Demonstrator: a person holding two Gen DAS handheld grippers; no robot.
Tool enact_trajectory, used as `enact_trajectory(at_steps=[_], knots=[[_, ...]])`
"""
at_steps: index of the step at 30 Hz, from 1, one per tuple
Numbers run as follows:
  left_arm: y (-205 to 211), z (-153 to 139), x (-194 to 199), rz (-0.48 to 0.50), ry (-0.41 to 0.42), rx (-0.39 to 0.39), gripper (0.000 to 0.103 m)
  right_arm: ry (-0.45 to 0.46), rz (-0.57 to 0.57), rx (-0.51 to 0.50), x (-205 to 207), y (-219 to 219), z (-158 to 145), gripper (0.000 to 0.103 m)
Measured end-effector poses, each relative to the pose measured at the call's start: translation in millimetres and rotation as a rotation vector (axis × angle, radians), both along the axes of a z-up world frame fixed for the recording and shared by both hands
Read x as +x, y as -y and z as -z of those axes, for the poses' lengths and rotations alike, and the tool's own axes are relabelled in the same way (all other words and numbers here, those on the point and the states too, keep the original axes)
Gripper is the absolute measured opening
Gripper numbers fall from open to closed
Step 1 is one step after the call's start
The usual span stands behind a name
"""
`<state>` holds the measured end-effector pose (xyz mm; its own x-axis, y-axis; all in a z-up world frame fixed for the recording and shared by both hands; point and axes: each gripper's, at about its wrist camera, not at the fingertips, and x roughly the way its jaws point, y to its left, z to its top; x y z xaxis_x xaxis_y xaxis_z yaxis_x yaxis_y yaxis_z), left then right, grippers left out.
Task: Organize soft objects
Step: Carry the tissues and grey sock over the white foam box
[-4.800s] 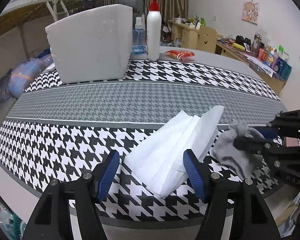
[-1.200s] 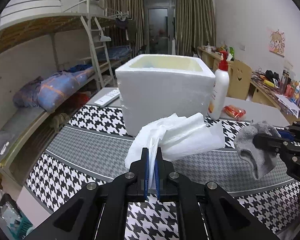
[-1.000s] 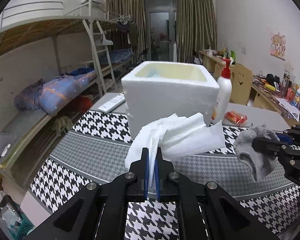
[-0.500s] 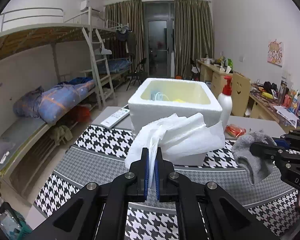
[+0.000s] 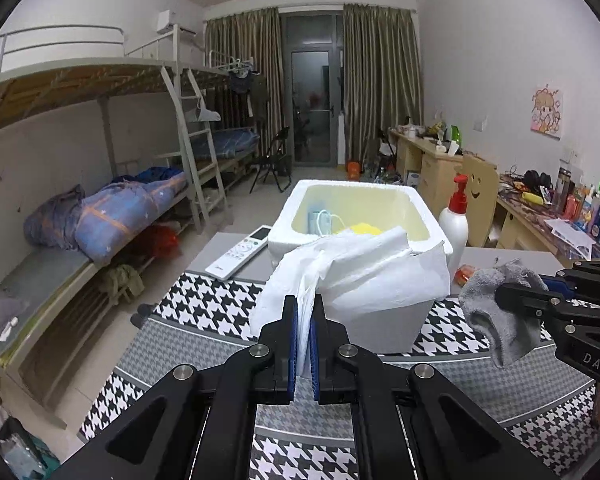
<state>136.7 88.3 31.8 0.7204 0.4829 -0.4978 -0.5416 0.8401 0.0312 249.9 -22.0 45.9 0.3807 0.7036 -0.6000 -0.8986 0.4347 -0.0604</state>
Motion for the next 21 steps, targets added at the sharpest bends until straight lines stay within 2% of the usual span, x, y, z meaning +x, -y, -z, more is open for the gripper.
enact_trajectory(at_steps=[21], knots=[[-12.8,-22.5,14.0,0.066,0.02,0.042,0.006,0.037,0.087,0.078,2.1,-8.1,-24.1,0.017]])
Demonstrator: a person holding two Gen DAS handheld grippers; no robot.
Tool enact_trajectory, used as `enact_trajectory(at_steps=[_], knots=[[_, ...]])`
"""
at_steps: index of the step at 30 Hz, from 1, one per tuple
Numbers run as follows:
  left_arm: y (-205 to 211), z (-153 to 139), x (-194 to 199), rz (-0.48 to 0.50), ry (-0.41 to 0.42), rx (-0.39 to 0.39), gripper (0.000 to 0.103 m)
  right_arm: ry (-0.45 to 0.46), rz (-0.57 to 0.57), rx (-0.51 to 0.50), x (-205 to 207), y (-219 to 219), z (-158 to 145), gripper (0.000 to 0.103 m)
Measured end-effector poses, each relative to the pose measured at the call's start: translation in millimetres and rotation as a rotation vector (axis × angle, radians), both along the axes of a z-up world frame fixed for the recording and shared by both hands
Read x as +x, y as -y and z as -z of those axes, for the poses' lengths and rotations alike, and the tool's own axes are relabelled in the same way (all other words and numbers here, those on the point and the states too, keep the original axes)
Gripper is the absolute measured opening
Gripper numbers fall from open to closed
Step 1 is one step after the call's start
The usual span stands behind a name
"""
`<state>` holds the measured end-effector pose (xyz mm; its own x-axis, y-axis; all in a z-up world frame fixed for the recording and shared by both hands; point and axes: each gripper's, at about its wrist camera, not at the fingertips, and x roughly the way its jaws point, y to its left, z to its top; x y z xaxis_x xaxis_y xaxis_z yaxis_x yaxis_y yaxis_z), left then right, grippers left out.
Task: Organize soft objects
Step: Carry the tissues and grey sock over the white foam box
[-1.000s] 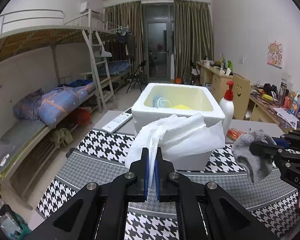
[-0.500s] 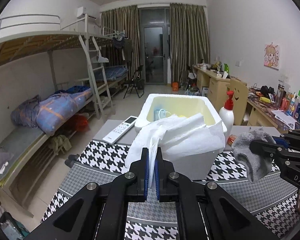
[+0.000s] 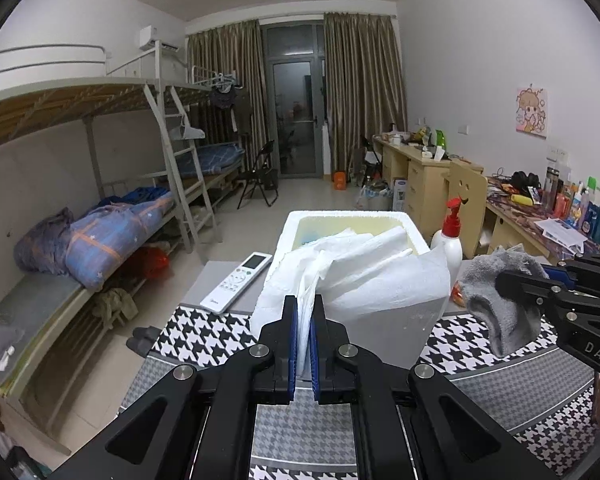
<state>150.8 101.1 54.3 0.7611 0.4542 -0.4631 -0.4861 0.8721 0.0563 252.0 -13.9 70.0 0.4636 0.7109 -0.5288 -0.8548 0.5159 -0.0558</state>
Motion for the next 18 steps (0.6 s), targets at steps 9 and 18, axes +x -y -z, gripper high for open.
enact_trajectory(at_steps=[9,18], knots=[[-14.1,-7.3,10.9,0.002,0.019,0.009,0.006,0.01,0.023,0.021,8.7,-6.1,-5.9,0.017],[-24.8,-11.3,21.6,0.026,0.029,0.014,0.006,0.012,0.061,0.042,18.4,-15.0,-11.5,0.017]])
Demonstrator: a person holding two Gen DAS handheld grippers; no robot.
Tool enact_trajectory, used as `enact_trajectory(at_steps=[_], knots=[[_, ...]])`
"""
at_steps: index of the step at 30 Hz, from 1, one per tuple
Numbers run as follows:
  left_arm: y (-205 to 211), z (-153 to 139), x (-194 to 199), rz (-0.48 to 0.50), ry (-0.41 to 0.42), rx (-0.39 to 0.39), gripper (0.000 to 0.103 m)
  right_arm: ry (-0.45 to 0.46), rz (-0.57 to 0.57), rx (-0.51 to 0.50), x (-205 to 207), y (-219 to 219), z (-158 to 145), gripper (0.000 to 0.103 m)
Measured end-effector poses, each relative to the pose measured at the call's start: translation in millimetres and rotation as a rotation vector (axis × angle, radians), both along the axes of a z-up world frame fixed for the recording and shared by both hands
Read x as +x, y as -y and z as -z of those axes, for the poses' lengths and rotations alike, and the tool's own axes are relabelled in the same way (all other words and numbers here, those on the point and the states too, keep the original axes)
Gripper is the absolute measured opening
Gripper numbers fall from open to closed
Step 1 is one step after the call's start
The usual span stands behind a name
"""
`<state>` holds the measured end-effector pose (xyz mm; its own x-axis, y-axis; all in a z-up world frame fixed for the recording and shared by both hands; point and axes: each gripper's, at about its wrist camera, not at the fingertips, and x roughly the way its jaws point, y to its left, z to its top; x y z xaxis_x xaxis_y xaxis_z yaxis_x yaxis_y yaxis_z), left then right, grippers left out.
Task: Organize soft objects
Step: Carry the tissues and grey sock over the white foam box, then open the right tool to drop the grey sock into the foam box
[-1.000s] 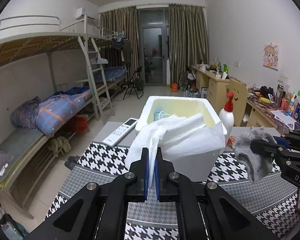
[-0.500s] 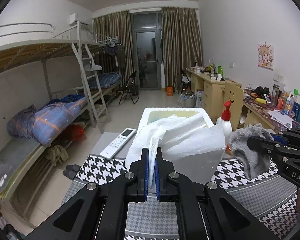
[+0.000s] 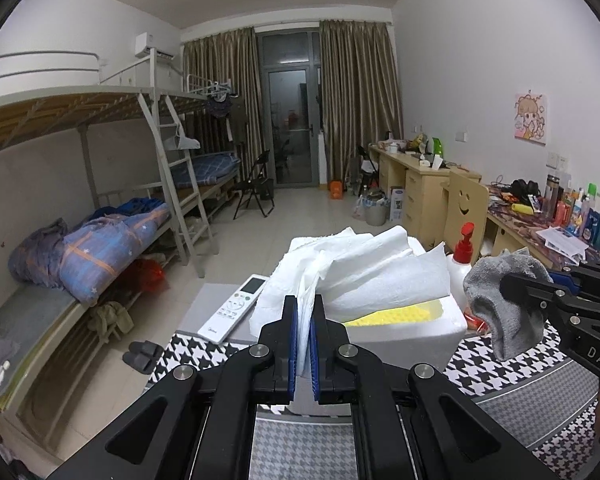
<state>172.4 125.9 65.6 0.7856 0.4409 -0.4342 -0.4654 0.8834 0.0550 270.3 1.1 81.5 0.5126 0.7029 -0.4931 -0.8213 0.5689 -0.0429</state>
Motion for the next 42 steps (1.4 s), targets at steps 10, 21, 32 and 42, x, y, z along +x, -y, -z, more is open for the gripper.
enact_trajectory(at_steps=[10,21,32,42], knots=[[-13.3,-5.2,11.5,0.0,0.009,0.012,0.006,0.001,0.032,0.006,9.6,-15.7,-4.7,0.017],[-27.3,-7.0,16.8,-0.023,0.018,0.011,0.006,-0.013,0.049,0.006,22.1,-33.7,-6.0,0.017],[-33.7,-5.1,18.2,-0.039,0.02,0.034,0.006,-0.018,0.037,0.005,29.9,-49.2,-1.3,0.017],[-45.6,-5.5,11.0,-0.063,0.028,0.029,0.006,-0.05,-0.004,0.011,35.4,-67.6,1.5,0.017]])
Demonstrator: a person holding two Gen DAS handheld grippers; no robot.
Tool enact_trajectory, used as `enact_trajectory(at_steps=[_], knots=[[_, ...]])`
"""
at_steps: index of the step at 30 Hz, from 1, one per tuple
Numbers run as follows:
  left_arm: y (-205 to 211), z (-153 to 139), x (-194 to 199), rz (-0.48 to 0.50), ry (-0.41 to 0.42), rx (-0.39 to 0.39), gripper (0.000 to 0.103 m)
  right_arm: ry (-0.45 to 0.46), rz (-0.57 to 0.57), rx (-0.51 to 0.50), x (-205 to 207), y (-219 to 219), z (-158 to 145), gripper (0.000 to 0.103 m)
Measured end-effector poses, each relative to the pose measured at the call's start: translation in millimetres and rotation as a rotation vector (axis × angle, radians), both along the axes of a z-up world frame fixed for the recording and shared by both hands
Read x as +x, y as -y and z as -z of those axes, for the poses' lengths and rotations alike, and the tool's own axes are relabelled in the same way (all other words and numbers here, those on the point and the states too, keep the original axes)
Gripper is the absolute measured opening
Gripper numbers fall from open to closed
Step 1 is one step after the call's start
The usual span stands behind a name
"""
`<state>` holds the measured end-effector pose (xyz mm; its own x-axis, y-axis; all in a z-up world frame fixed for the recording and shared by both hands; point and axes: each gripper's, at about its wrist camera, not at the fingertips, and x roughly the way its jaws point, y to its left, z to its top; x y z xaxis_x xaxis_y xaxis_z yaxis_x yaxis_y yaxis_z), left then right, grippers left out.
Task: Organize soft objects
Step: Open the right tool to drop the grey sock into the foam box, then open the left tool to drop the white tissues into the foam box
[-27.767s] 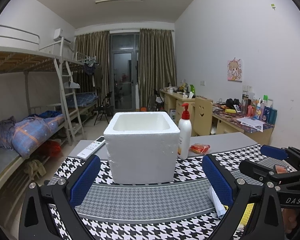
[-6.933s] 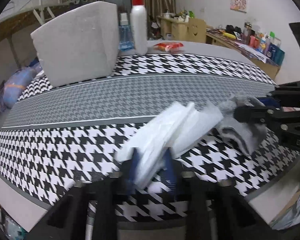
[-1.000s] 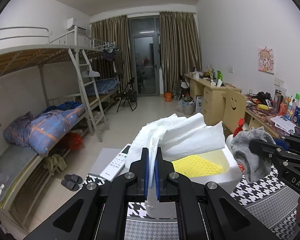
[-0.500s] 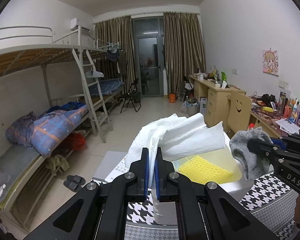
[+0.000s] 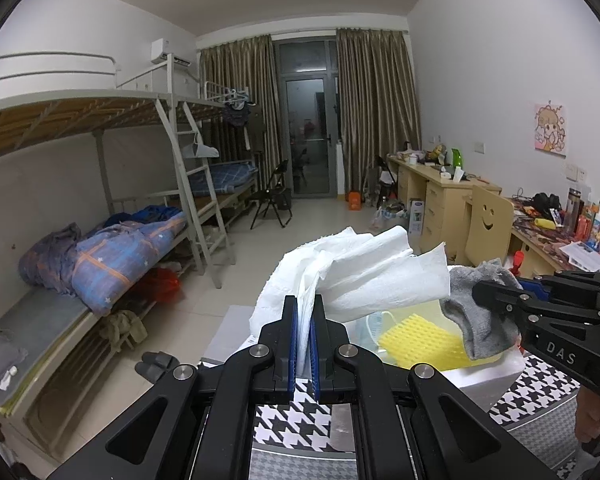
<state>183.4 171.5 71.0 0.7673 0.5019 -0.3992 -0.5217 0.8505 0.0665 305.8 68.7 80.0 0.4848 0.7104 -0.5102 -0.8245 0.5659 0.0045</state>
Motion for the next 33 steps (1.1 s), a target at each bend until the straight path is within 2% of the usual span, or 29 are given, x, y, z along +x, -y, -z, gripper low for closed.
enact_trajectory(at_steps=[8,9,11,13,15,24,33], knots=[[-9.0,0.2,-6.4,-0.018,0.002,-0.01,0.006,-0.017,0.004,0.004,8.6,-8.9,0.5,0.017],[-9.6,0.2,-6.6,-0.019,0.001,-0.01,0.006,-0.019,0.006,0.002,10.0,-10.2,1.0,0.02],[-11.9,0.3,-7.4,-0.024,-0.001,-0.012,0.006,-0.024,0.009,-0.005,12.0,-10.4,2.8,0.033],[-13.1,0.8,-7.0,-0.027,-0.003,-0.013,0.006,-0.026,0.018,-0.019,12.5,-7.4,5.6,0.063],[-14.1,1.2,-6.4,-0.027,-0.006,-0.015,0.006,-0.018,0.037,0.005,12.3,-4.6,2.5,0.076],[-11.0,3.1,4.1,0.016,-0.015,-0.031,0.006,0.012,0.053,0.018,3.4,14.2,-4.8,0.078],[-2.3,4.1,21.7,0.057,-0.025,-0.039,0.006,0.029,0.088,0.027,4.4,33.6,-5.5,0.084]])
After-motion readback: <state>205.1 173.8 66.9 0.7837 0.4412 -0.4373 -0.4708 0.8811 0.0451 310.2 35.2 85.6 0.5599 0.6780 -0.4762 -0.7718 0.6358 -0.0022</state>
